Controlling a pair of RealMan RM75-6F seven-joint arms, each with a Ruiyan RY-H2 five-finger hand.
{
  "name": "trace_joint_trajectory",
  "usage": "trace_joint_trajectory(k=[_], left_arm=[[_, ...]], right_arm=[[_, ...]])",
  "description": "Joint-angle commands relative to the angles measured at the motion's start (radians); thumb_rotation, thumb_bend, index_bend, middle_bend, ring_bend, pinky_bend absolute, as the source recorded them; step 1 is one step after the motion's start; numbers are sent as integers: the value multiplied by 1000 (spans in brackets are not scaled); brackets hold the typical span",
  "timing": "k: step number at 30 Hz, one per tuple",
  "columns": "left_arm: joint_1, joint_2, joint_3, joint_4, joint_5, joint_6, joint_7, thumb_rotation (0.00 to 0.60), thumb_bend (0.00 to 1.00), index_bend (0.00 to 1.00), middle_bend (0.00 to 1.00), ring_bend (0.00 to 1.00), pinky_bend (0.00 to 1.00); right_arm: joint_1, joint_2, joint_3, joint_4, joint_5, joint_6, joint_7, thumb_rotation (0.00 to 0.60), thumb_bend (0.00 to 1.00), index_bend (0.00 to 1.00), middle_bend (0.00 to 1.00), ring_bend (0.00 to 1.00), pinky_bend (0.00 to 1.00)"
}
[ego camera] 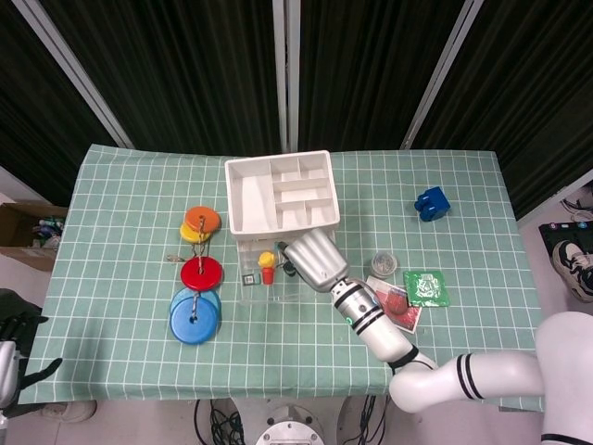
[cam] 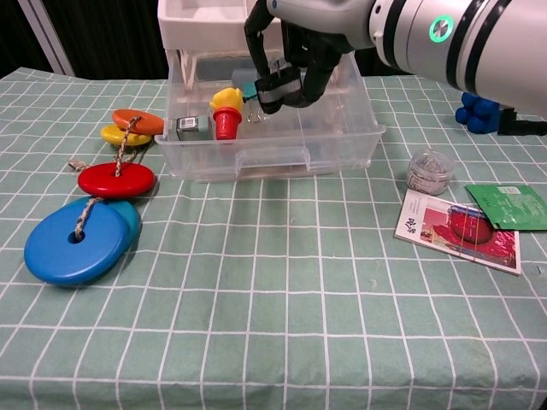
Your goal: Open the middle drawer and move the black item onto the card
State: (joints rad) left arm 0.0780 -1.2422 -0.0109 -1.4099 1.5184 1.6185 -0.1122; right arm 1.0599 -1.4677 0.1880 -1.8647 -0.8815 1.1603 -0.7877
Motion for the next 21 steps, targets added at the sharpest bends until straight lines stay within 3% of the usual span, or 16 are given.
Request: trace_joint_trajectory(k=[1, 4, 7, 12, 16, 21], left_arm=[[-1, 2, -1, -3, 2, 2, 1, 600, 0, 317, 252, 217, 212], [-6, 6, -3, -7, 5, -2, 5, 600, 0, 317, 252, 216, 212], [-10, 10, -5, -12, 10, -2, 10, 600, 0, 317, 252, 217, 212], [-15, 18, -6, -29, 17, 0, 25, 600, 0, 317, 252, 216, 212], [-20, 21, -5, -54, 28, 2, 49, 600, 0, 317, 252, 216, 212], [-20, 22, 0, -75, 37, 5, 71, 600, 0, 317, 252, 217, 212]], right_arm=[[-54, 74, -5, -94, -90, 56, 46, 600, 245, 607, 940, 898, 941], [-126, 153, -30, -175, -187, 125, 100, 600, 245, 608, 940, 898, 941], [-236, 260, -88, -241, -301, 203, 192, 600, 246, 608, 940, 898, 941], [-386, 372, -202, -214, -422, 257, 345, 600, 245, 605, 940, 897, 940], [-454, 368, -272, -114, -457, 207, 457, 600, 245, 599, 940, 896, 940], [-473, 275, -295, 26, -448, 101, 499, 600, 245, 582, 939, 887, 940]])
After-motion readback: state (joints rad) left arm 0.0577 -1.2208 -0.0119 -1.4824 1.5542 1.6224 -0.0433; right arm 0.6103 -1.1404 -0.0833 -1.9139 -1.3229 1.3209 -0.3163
